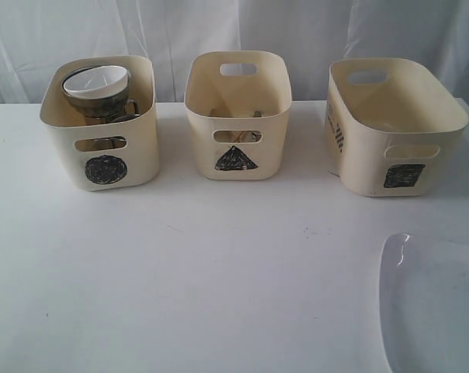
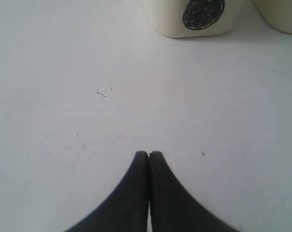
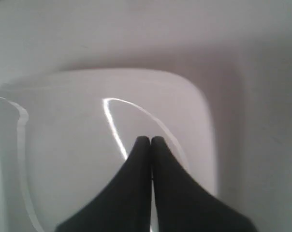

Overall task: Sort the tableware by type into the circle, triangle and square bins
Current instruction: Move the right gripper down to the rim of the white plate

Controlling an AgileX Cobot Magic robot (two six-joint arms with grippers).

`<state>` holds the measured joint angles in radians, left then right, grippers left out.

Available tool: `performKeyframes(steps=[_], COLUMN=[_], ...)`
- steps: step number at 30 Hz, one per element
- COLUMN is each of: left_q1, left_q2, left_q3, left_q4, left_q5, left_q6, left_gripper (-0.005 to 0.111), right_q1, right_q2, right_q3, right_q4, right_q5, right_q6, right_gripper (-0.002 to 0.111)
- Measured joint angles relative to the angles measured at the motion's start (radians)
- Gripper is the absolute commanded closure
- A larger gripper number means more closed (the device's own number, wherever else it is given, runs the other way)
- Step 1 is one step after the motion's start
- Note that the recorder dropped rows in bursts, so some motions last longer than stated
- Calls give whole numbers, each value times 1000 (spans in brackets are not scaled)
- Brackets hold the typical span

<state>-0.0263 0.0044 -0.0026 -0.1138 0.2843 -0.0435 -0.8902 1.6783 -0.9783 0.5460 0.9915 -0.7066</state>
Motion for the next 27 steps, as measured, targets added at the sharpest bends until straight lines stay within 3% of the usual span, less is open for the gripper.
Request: performKeyframes(steps=[4,9,12,16,18,27], left_q1=[0,0,0,0,0,0], left_q2=[0,0,0,0,0,0], left_q3=[0,0,0,0,0,0], left_q4=[0,0,0,0,0,0], left_q5=[0,0,0,0,0,0], left_q6=[0,0,0,0,0,0], left_gripper=[107,107,107,107,107,107], right_q1=[-25,-26,-26,-26,-26,-26], right_q2=[56,73,75,118,144,158], right_q3=[41,33,21,21,21,0], right_q4=[-113,19,117,157,157,250], right_q5=[-99,-144,-118,-44,-26,-88], right_q6=[-5,-71,-185,-285,-315,-341], right_gripper=[108,100,82,43,32,29])
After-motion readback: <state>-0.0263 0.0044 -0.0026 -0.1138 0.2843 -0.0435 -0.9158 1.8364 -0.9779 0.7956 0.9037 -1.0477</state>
